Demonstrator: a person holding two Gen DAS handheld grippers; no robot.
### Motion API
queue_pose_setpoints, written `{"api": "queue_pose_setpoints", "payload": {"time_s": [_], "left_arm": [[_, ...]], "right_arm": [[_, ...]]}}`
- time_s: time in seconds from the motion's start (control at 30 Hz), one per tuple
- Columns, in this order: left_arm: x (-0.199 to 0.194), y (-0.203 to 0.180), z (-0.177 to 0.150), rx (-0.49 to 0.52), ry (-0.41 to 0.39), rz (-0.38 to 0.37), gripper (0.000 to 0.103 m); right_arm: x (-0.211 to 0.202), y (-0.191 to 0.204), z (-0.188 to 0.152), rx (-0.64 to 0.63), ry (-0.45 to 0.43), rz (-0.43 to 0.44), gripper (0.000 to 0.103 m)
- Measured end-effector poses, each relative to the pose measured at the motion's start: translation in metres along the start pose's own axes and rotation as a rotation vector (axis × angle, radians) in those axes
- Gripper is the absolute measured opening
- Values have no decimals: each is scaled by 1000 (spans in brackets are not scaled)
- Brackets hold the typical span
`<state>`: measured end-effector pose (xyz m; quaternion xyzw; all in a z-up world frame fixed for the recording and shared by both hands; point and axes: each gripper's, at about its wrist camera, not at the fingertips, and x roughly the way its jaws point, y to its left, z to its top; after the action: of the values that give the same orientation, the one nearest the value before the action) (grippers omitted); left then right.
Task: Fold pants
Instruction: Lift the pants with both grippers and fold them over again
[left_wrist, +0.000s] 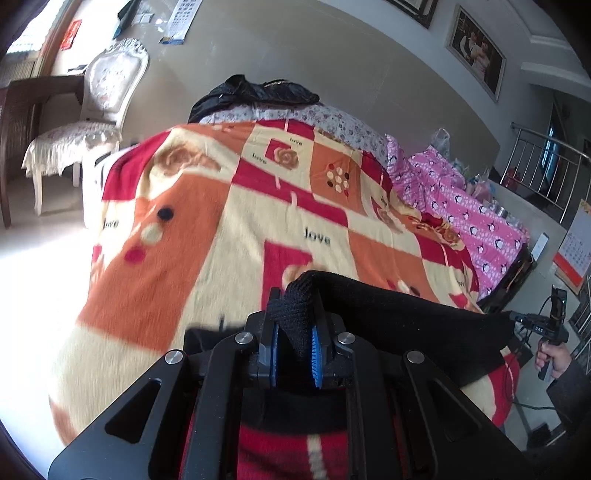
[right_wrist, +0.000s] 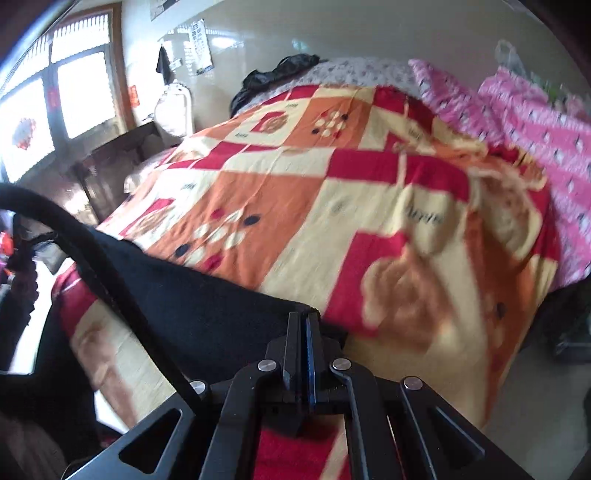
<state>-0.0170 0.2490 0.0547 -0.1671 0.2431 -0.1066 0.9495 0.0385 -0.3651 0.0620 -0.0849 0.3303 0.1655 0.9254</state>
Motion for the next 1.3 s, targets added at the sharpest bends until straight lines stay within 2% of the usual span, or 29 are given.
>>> {"api": "queue_pose_setpoints", "payload": {"time_s": [0.07,0.13,0.23,0.3,0.47,0.67,0.8,0.87,0.9,0.97,1.0,1.13,1.23,1.3], "left_arm": [[10,-6,27,16,-22,0,12],[23,-18,49,81,-48,30,12],[36,-17,54,86,-30,37,12],[40,-12,41,84,0,34,12],[39,3,-15,70,113,27,12],[10,21,-57,-15,105,-15,12],[9,34,-73,-94,118,-34,12],[10,39,-75,-141,139,-52,15],[8,42,-75,-160,138,-51,22],[1,49,-72,-215,117,-25,43],[-4,53,-70,-237,103,-9,46],[-29,64,-56,-304,24,89,46],[-43,56,-39,-344,-35,75,47],[-44,42,-26,-360,-63,49,56]], "right_arm": [[5,0,24,-48,-38,-91,2],[9,0,51,-93,-94,-174,2],[11,6,58,-136,-103,-163,2],[13,14,44,-165,-90,-142,2],[20,21,-20,-157,-6,-88,2],[3,25,-65,-132,18,-75,1],[4,29,-84,-142,61,-53,1],[8,34,-95,-175,101,-60,1],[7,34,-99,-182,109,-57,1],[5,32,-105,-183,109,-72,1],[2,29,-108,-180,101,-81,2],[-7,16,-111,-135,107,-148,8],[-18,7,-101,-83,73,-202,16],[-26,5,-90,-50,27,-260,17]]}}
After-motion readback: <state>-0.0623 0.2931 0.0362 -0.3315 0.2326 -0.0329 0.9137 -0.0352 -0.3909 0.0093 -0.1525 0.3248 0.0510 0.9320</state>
